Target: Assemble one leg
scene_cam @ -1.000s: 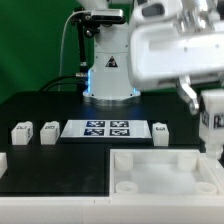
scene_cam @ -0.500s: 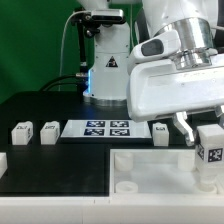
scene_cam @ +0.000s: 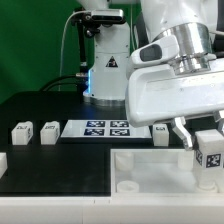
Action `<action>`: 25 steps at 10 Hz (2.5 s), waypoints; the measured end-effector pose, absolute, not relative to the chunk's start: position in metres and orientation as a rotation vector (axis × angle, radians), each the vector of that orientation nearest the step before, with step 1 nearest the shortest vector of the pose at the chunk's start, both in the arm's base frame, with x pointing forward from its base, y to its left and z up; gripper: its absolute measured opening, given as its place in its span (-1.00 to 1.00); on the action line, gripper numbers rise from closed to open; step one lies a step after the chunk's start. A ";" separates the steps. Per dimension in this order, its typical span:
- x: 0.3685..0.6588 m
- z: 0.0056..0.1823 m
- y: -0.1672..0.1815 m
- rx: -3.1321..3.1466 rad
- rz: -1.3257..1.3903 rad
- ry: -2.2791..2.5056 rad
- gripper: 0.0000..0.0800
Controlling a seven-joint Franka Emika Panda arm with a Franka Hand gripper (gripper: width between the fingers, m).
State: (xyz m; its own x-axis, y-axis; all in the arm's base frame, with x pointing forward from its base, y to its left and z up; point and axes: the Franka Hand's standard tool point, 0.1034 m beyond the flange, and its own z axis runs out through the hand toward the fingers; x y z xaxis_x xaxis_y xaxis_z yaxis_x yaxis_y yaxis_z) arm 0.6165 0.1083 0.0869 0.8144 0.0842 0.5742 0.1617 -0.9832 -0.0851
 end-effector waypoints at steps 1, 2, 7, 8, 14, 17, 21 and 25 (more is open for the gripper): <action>0.616 0.084 0.105 -2.871 -0.893 -0.191 -0.27; 0.615 0.082 0.105 -2.873 -0.887 -0.191 -0.27; 0.611 0.077 0.108 -2.875 -0.870 -0.196 0.02; 0.611 0.077 0.108 -2.876 -0.869 -0.196 0.44; 0.611 0.077 0.108 -2.876 -0.868 -0.196 0.62; 0.615 0.088 0.105 -2.892 -0.807 -0.204 0.62; 0.622 0.090 0.101 -2.933 -0.555 -0.222 0.62; 0.619 0.091 0.107 -2.928 -0.042 -0.256 0.62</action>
Offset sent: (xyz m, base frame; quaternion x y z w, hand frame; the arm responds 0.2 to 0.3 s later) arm -0.0109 0.0024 -0.0096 -0.0141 0.0396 0.0008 0.9991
